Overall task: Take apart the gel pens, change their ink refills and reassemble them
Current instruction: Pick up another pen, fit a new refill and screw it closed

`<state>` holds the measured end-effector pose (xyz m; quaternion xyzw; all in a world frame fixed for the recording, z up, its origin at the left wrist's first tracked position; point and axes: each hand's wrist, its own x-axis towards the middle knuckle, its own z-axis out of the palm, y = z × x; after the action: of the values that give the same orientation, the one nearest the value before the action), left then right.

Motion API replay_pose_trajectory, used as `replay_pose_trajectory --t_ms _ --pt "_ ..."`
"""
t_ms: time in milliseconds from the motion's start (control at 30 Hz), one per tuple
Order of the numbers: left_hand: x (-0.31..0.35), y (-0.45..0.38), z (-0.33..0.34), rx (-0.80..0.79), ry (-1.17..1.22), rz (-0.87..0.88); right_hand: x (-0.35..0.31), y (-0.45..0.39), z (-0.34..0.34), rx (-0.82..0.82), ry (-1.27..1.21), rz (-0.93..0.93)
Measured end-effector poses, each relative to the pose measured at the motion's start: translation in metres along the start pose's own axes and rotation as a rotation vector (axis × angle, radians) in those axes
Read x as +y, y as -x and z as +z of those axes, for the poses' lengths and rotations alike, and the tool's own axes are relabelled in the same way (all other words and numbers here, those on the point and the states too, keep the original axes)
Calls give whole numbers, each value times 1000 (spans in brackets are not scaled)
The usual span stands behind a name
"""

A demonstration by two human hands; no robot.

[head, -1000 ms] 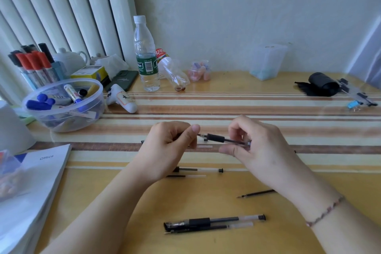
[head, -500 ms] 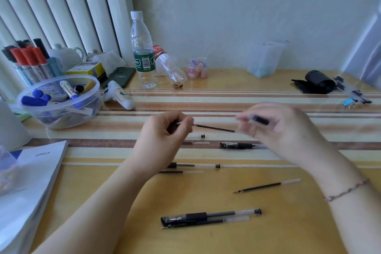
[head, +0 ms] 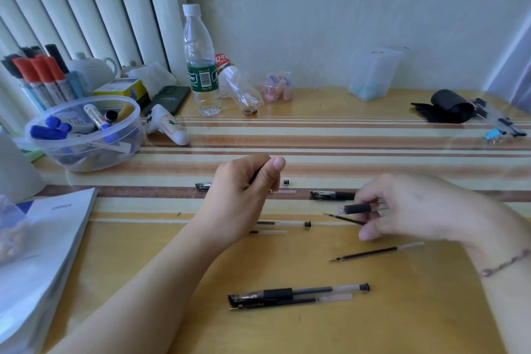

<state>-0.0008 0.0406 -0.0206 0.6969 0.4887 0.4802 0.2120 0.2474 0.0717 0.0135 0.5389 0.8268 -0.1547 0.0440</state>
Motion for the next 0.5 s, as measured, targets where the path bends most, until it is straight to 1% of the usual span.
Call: replay_pose_trajectory --t_ms 100,233,267,400,433,500 --pt "0 1 2 -19 -2 -5 0 -6 6 -52 -31 -9" --pt "-5 2 3 -50 -44 11 1 -2 0 -90 -151 -23" --pt "-7 2 4 -57 -73 20 1 -1 -3 -69 -193 -31" --pt "-7 2 7 -96 -155 69 2 10 -25 105 -399 -102" --pt "-7 2 8 -112 -162 80 2 14 -30 113 -405 -121" --pt "-9 3 9 -145 -184 99 0 20 -36 68 -356 -145"
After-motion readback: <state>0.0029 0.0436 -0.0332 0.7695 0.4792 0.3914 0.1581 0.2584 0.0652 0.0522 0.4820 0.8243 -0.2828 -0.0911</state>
